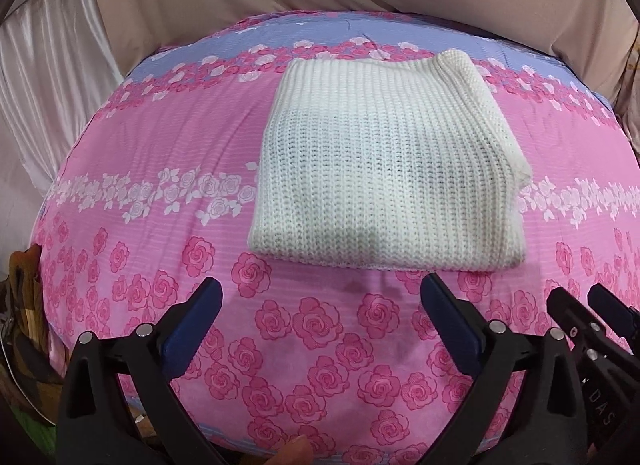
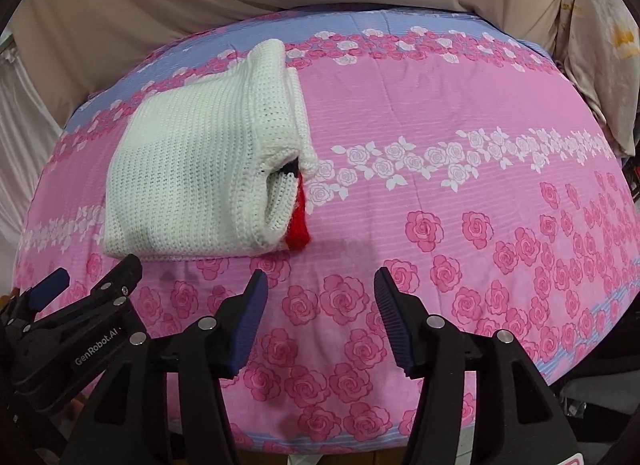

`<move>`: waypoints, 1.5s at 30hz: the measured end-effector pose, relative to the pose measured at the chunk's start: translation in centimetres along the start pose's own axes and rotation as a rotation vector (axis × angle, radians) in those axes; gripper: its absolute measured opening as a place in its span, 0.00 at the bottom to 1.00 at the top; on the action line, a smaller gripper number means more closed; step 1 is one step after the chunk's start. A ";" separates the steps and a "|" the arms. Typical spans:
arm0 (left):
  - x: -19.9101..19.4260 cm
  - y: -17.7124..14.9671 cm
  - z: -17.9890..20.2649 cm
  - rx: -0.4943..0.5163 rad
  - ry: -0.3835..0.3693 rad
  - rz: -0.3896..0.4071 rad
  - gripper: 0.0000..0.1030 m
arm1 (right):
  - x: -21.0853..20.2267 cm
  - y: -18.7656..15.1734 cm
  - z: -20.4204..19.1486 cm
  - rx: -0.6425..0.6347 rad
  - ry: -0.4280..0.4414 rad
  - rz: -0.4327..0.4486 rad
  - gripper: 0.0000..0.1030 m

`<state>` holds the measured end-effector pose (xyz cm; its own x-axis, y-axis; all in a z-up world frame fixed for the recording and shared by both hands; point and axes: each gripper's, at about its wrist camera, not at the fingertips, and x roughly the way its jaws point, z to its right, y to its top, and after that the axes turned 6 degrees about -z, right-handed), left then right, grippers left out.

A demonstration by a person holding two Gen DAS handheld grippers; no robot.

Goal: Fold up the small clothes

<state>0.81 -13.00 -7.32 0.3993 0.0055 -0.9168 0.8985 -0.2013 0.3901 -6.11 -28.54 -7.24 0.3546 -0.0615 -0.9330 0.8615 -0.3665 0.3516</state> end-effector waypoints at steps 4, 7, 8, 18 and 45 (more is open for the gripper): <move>-0.2 -0.2 -0.1 -0.011 -0.005 0.000 0.95 | -0.3 -0.2 -0.4 -0.015 0.003 0.010 0.53; -0.5 -0.4 0.0 -0.013 -0.007 0.007 0.95 | -0.6 -0.3 -0.9 -0.036 0.005 0.022 0.53; -0.6 -0.4 0.0 -0.012 -0.004 0.011 0.95 | -0.7 -0.3 -1.0 -0.041 0.006 0.024 0.53; -1.4 -0.6 -0.1 -0.016 0.021 0.038 0.94 | -1.2 -0.3 -1.6 -0.060 0.008 0.044 0.53; -1.8 -0.4 -0.1 -0.024 0.037 0.051 0.95 | -1.6 -0.2 -2.0 -0.069 0.003 0.059 0.54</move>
<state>-0.26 -12.79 -5.82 0.4504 0.0318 -0.8923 0.8809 -0.1786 0.4383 -6.20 -26.53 -5.64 0.4066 -0.0787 -0.9102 0.8618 -0.2976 0.4107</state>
